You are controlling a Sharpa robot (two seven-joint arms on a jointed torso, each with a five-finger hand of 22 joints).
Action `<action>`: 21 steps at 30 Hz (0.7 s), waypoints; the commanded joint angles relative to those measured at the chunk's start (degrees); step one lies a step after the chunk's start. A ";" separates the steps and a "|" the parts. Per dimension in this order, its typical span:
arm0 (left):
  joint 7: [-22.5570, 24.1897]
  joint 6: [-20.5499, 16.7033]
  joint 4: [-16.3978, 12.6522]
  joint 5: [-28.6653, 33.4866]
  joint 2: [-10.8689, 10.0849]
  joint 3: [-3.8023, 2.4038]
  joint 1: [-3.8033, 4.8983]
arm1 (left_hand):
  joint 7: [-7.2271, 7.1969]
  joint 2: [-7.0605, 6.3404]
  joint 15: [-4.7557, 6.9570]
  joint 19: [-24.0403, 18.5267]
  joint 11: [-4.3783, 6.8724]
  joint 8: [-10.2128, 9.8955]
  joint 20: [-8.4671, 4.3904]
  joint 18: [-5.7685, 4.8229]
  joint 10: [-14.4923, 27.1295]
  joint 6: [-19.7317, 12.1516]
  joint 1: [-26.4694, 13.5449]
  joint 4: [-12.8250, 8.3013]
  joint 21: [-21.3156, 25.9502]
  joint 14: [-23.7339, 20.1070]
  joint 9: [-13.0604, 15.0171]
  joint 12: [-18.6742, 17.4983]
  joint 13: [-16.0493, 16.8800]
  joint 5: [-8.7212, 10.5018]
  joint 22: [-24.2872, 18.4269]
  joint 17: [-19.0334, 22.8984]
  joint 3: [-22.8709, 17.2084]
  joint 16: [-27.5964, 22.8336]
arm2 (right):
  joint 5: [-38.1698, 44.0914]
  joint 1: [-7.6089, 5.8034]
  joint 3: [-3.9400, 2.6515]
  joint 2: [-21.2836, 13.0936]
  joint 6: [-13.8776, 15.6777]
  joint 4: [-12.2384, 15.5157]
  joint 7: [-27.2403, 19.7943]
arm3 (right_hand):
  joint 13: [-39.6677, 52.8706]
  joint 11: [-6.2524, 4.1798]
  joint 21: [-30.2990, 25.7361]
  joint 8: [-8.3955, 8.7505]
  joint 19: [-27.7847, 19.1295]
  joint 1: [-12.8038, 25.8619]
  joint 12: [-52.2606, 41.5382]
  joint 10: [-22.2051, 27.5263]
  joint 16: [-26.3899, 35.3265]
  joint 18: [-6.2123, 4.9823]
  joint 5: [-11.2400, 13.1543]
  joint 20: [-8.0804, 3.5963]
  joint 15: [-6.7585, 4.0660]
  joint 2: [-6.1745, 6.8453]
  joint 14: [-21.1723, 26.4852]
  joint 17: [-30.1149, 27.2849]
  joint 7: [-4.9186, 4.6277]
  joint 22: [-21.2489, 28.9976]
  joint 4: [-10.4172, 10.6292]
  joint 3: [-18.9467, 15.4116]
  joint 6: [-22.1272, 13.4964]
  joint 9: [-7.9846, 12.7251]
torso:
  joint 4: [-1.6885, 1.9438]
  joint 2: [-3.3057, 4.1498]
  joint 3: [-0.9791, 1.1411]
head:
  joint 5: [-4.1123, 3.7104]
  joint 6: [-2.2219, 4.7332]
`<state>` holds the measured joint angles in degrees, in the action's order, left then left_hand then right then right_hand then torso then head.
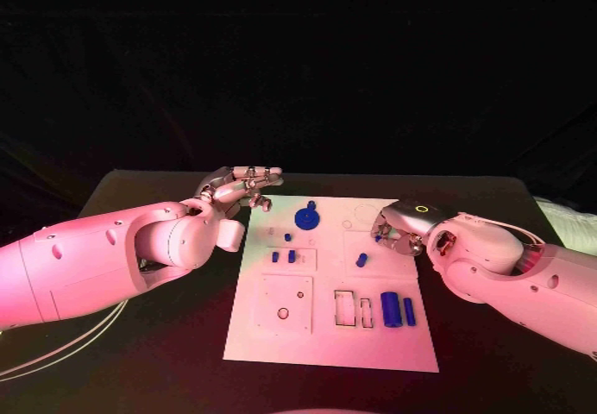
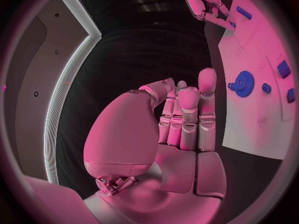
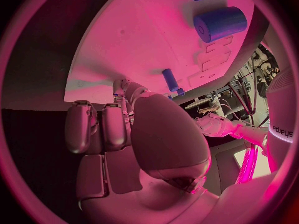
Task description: Assemble the parts on the task board
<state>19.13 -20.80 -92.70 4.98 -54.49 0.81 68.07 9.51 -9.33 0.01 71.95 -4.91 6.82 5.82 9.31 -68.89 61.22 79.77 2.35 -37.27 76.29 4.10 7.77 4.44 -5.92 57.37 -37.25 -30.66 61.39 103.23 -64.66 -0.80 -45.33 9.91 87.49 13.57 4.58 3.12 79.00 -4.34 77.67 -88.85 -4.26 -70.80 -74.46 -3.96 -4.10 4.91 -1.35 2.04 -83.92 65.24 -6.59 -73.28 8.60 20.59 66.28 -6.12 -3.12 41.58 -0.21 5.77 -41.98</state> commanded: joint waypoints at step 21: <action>0.15 1.37 0.27 0.27 0.05 0.04 0.01 | 0.03 0.75 -0.09 -0.01 -0.17 0.32 0.03 0.43 0.21 -0.45 0.10 -0.12 -0.28 -0.14 -0.04 0.35 0.03 0.07 0.24 -0.62 0.43 0.26 | -1.41 -0.36 -1.01 -3.53 5.23 10.17 1.19 | -0.65 0.35 0.61 0.13 0.57 2.18 0.46 -0.63 -0.51 -0.05 0.25 0.22 0.32 1.49 -2.01 0.09 -0.40 -0.65 -1.54 3.71 0.51 -1.13 | 0.00 0.01 -0.01 | 0.33 0.30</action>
<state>19.01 -20.61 -92.38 5.02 -54.51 0.87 68.06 9.51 -9.12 0.00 71.95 -4.91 6.82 5.82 9.30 -68.89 61.22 79.98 2.20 -37.65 76.30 4.10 7.77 4.43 -5.92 57.66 -37.91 -30.50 61.53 102.10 -65.09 -1.79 -49.04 13.70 97.00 14.69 4.00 3.39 79.30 -3.89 77.88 -87.14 -3.93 -71.07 -74.68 -3.96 -3.75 5.13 -1.34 3.77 -83.92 65.31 -6.63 -73.91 7.01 24.21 66.32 -7.29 -3.16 41.57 -0.21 5.89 -41.63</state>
